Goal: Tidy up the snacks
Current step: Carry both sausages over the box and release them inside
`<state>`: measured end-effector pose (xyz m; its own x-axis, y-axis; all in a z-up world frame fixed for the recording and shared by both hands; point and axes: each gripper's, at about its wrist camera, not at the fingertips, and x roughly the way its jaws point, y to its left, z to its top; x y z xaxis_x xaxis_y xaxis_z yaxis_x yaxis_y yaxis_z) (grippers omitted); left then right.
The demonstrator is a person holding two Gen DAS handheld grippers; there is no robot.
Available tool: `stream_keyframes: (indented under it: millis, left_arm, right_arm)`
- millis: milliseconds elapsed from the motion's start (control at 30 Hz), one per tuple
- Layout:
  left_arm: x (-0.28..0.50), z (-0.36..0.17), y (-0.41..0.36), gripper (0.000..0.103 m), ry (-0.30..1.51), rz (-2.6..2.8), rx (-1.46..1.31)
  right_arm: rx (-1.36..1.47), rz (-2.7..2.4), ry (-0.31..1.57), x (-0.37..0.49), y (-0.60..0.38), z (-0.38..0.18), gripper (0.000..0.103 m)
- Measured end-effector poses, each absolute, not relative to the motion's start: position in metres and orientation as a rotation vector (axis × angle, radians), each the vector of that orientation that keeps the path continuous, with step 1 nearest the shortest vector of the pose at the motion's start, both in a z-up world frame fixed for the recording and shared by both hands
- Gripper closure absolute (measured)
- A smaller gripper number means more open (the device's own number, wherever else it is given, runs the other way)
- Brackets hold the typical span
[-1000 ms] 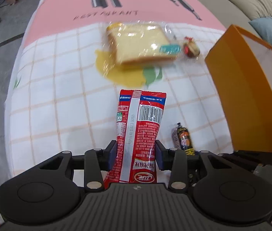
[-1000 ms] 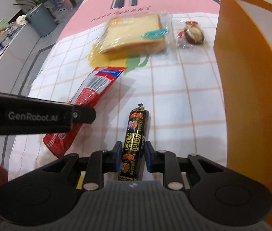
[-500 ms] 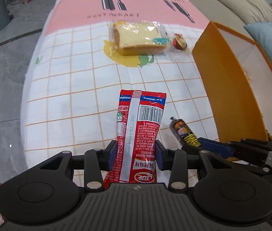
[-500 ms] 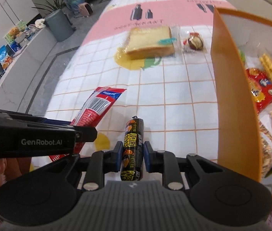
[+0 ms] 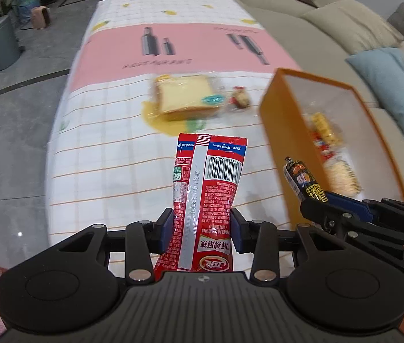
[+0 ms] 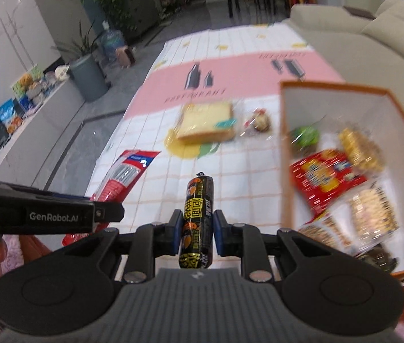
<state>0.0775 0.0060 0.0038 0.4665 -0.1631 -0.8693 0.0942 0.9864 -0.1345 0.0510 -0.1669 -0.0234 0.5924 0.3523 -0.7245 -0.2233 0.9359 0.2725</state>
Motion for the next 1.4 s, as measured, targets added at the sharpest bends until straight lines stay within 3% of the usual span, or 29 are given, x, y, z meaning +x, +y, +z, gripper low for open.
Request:
stream_keyframes:
  millis: [333, 633, 1400]
  left_arm:
    - [0.097, 0.027, -0.070, 0.057, 1.072, -0.314, -0.011]
    - [0.129, 0.009, -0.148, 0.057, 1.149, -0.412, 0.063]
    - [0.191, -0.060, -0.213, 0.058, 1.356, -0.374, 0.264]
  right_arm:
    - [0.093, 0.222, 0.878, 0.056, -0.252, -0.009, 0.082]
    - [0.041, 0.131, 0.968, 0.081, -0.315, -0.032, 0.082]
    - [0.224, 0.313, 1.194, 0.148, -0.323, -0.108, 0.081]
